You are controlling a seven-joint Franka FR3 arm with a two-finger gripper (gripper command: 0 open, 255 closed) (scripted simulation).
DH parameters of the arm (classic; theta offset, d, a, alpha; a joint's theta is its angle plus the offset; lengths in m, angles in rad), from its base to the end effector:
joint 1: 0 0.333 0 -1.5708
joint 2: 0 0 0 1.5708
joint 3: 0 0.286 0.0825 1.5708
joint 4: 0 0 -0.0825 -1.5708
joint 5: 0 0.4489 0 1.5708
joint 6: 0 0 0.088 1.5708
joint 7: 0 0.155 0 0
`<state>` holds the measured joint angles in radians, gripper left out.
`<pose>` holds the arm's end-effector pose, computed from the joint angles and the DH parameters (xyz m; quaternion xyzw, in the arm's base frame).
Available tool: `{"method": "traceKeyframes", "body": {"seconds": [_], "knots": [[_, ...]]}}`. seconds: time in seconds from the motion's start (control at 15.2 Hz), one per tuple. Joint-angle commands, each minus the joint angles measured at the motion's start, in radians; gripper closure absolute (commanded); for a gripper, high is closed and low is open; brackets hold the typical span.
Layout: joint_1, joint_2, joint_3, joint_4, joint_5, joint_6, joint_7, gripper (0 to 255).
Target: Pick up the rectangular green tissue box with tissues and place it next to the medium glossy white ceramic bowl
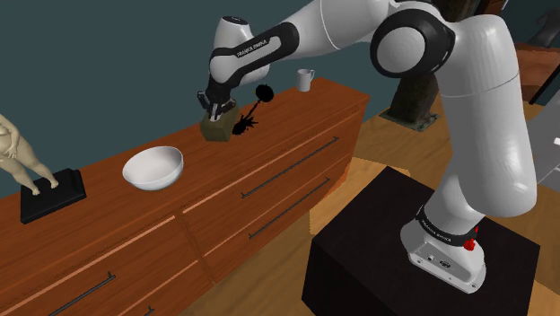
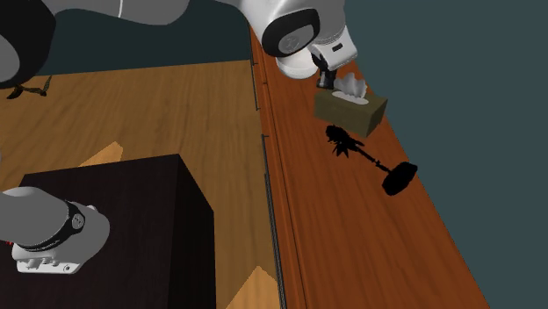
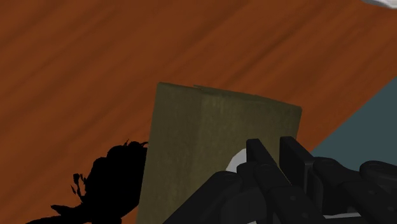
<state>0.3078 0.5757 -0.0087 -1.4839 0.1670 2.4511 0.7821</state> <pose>0.7633 0.2417 0.2807 -0.9370 0.2839 -0.1341 0.1533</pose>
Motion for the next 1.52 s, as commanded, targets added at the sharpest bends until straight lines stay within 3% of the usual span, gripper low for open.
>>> {"method": "traceKeyframes", "body": {"seconds": [0.0, 0.46, 0.53, 0.86, 1.12, 1.45], "knots": [[-0.001, 0.010, -0.001, -0.004, 0.000, 0.010, 0.000, 255], [-0.001, 0.010, -0.001, -0.003, 0.000, 0.010, 0.000, 255], [-0.002, 0.012, -0.001, -0.001, 0.000, 0.008, -0.001, 0], [-0.001, 0.010, -0.001, -0.003, 0.000, 0.010, 0.000, 0], [-0.005, -0.098, -0.006, -0.055, -0.004, -0.047, 0.000, 0], [-0.005, -0.098, -0.006, -0.055, -0.004, -0.047, 0.000, 0]]}}
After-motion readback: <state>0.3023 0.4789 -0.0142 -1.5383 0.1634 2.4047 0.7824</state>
